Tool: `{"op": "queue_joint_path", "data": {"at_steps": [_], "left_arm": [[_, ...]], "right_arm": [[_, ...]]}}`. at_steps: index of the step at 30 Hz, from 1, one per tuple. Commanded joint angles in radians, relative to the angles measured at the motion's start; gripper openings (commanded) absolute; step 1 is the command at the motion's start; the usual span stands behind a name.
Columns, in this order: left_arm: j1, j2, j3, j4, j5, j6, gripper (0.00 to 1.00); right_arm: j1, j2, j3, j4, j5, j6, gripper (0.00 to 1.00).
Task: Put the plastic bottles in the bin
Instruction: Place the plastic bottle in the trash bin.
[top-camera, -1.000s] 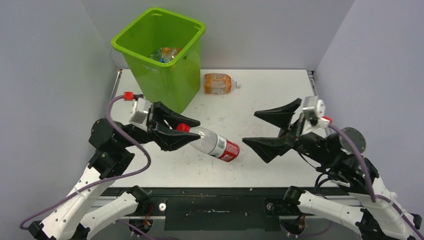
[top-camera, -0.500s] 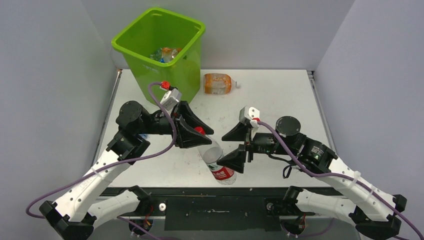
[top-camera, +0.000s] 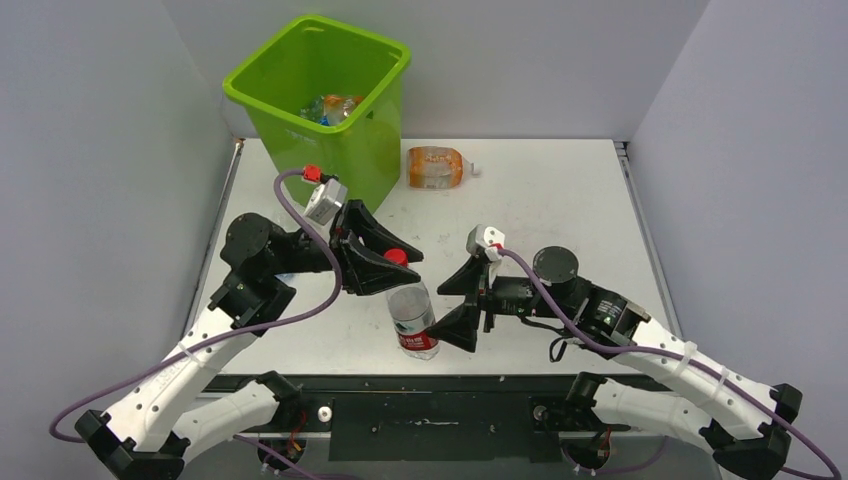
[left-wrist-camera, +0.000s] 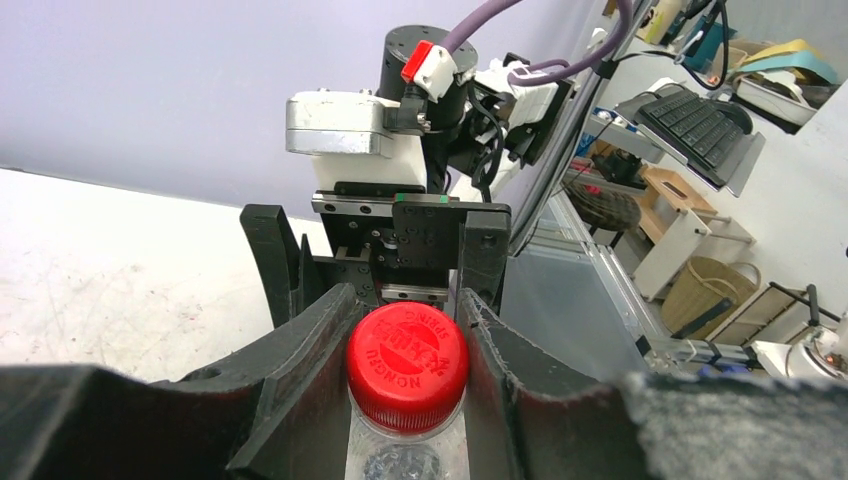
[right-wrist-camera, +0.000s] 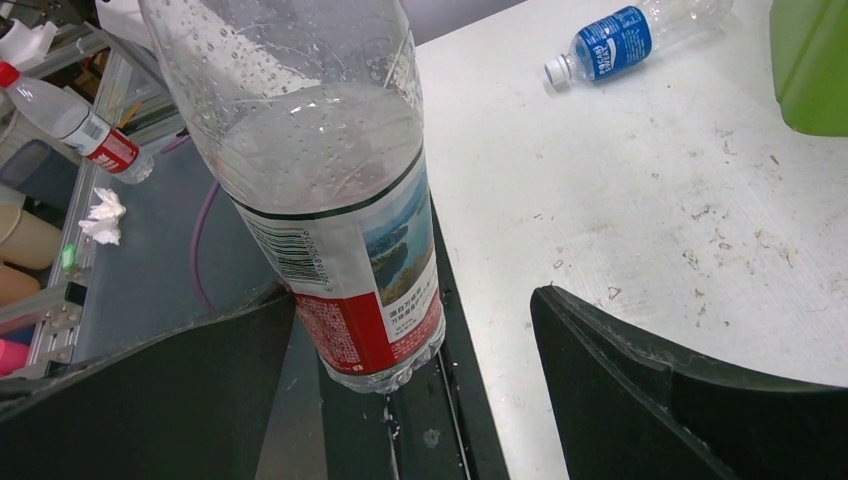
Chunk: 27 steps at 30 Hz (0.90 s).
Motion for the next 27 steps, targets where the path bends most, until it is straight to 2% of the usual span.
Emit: {"op": "queue_joint_path", "data": {"at_steps": [1, 9, 14, 21, 27], "left_arm": [[0.001, -0.041, -0.012, 0.1, -0.052, -0.047, 0.0], [0.002, -0.109, -0.055, 0.086, -0.212, 0.01, 0.0], [0.002, -0.165, -0.045, 0.001, -0.439, 0.172, 0.0], [0.003, -0.157, 0.115, -0.116, -0.775, 0.387, 0.0], [0.002, -0.067, 0.244, 0.025, -0.991, 0.564, 0.0]], "right_arm": [[0.0, -0.027, -0.058, 0.137, 0.103, 0.054, 0.9], [0.0, -0.116, -0.112, 0.254, 0.176, 0.092, 0.9], [0.0, -0.221, -0.1, 0.255, 0.298, 0.092, 0.9], [-0.001, -0.36, -0.094, 0.19, 0.596, 0.074, 0.9], [-0.001, -0.426, -0.17, 0.195, 0.765, 0.093, 0.9]]}}
